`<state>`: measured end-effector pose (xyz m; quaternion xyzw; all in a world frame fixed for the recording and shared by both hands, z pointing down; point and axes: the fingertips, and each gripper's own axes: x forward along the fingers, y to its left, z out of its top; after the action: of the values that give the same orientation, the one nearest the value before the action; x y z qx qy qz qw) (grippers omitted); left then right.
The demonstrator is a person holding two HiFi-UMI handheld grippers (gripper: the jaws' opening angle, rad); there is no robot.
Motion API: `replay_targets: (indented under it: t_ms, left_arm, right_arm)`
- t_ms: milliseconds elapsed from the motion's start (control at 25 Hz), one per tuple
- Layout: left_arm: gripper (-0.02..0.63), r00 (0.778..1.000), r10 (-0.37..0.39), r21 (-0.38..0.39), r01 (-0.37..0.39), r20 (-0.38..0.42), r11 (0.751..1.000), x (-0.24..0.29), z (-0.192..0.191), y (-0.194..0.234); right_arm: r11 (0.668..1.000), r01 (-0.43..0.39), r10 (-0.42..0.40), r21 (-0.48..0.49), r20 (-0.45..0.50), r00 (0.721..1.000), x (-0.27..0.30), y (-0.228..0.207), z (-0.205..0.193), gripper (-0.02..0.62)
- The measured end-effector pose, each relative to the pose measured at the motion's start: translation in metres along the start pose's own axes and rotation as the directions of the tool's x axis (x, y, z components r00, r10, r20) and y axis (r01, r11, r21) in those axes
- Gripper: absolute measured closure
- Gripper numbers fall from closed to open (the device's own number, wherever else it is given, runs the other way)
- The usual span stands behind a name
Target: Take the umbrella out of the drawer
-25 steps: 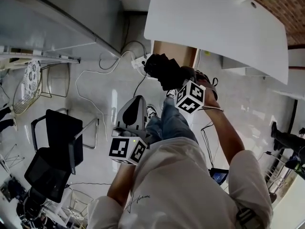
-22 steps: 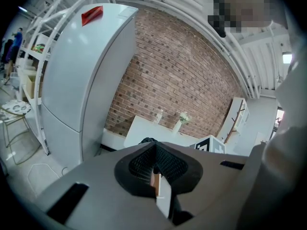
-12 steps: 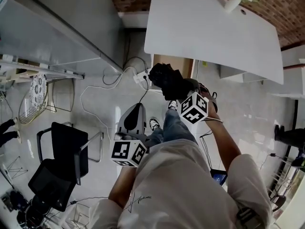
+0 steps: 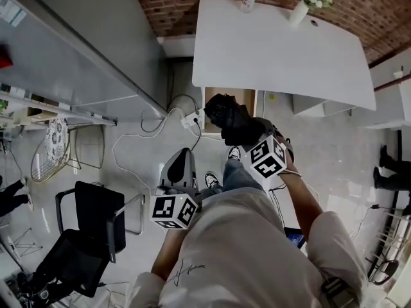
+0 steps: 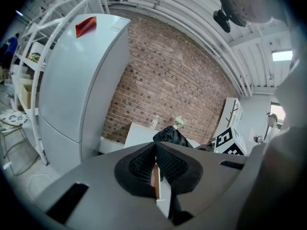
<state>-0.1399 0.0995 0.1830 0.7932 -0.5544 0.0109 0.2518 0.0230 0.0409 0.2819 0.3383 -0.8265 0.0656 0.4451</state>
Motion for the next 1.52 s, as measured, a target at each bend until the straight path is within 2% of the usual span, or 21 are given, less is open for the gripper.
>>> replay_targets:
  t_ms: [640, 840, 1080, 1320, 1520]
  left_arm:
    - [0.589, 0.999, 0.000, 0.035, -0.002, 0.046, 0.999, -0.036, 0.007, 0.000]
    - [0.589, 0.998, -0.002, 0.040, 0.000, 0.059, 0.999, -0.051, 0.011, -0.001]
    - [0.589, 0.997, 0.001, 0.031, -0.004, 0.078, 1.000, -0.064, 0.013, -0.001]
    - [0.589, 0.997, -0.013, 0.039, 0.009, 0.078, 0.999, -0.068, 0.013, -0.006]
    - [0.589, 0.997, -0.019, 0.050, 0.015, 0.074, 0.999, -0.070, 0.014, -0.006]
  right_arm:
    - [0.992, 0.058, -0.074, 0.108, 0.158, 0.985, -0.071, 0.025, 0.007, 0.336]
    - [0.975, 0.053, -0.106, 0.216, 0.242, 0.964, -0.097, 0.032, 0.015, 0.336]
    - [0.951, 0.065, -0.177, 0.302, 0.359, 0.916, -0.128, 0.030, 0.017, 0.336]
    - [0.940, 0.050, -0.197, 0.337, 0.420, 0.886, -0.148, 0.036, 0.020, 0.336]
    - [0.927, 0.025, -0.202, 0.375, 0.440, 0.875, -0.155, 0.040, 0.024, 0.336]
